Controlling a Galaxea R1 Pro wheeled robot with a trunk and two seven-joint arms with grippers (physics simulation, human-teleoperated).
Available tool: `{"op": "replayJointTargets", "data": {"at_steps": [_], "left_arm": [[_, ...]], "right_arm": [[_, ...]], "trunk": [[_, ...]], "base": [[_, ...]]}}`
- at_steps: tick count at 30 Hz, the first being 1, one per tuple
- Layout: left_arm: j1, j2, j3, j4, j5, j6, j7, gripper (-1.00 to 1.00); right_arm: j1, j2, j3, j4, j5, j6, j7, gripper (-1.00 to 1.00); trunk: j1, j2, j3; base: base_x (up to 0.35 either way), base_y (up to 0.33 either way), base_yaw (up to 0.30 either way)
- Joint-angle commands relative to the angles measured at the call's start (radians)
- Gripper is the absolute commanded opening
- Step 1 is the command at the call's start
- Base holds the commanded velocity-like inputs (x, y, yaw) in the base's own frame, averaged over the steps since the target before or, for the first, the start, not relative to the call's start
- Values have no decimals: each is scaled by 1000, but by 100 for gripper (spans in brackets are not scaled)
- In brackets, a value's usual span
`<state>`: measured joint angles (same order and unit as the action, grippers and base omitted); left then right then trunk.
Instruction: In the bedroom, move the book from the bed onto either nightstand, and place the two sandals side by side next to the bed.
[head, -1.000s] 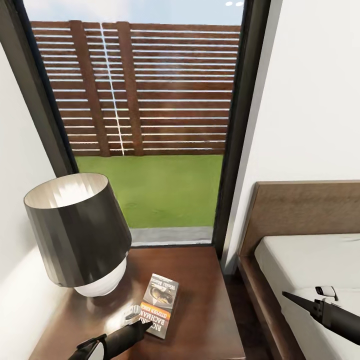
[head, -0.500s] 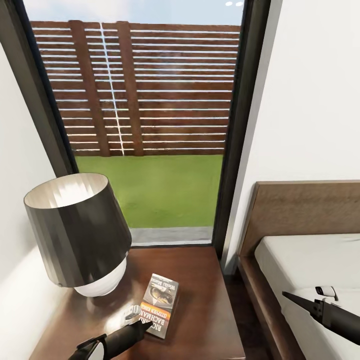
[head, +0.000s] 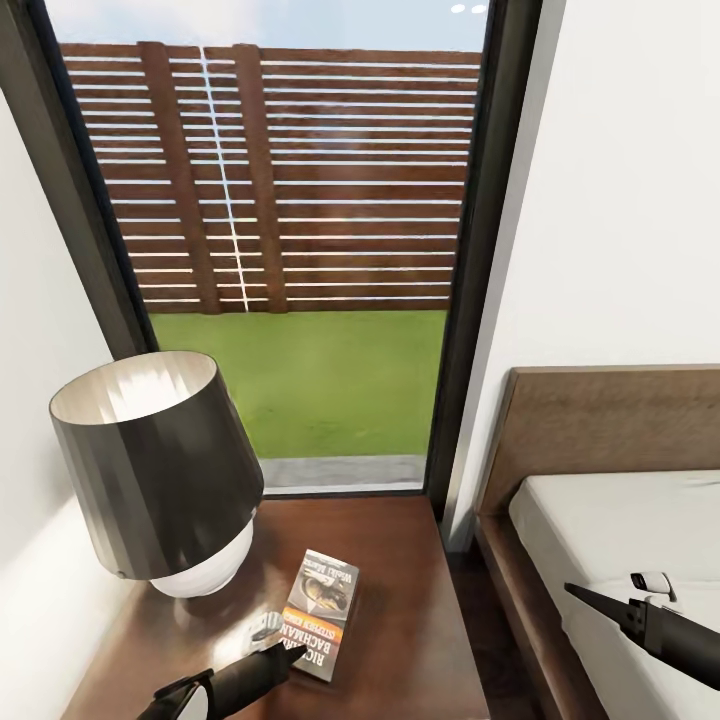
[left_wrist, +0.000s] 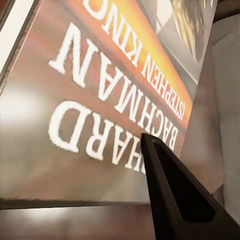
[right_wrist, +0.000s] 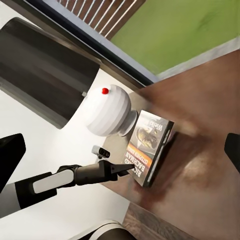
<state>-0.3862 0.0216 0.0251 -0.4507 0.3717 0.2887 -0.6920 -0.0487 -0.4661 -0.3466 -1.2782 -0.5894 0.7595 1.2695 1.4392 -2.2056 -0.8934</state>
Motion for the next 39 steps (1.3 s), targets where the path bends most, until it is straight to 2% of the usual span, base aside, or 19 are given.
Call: {"op": "replayJointTargets", "data": {"at_steps": [1,19,23,27,32,39], "left_arm": [[0,0,2,0,6,9,-2,-100],[0,1,2,-14,6,20,-4,-100],[0,2,2,-59,7,73,-4,-100],[0,10,2,-137,8,182,-4,-100],[0,13,5,-178,9,258,-4,-100],[0,15,8,-192,8,289,0,-100]], "right_arm": [[0,0,0,0,-3,7,1,100],[0,0,0,-1,-3,7,1,100],[0,0,0,0,-3,7,1,100],[0,0,0,-1,-3,7,1,100],[-1,0,0,0,-3,7,1,100],[0,0,0,0,-3,7,1,100]], "trunk": [[0,0,-1],[0,0,-1],[0,0,-1],[0,0,-1],[0,0,-1],[0,0,-1]], "base": [[0,0,0],[0,0,0],[0,0,0],[0,0,0],[0,0,0],[0,0,0]]}}
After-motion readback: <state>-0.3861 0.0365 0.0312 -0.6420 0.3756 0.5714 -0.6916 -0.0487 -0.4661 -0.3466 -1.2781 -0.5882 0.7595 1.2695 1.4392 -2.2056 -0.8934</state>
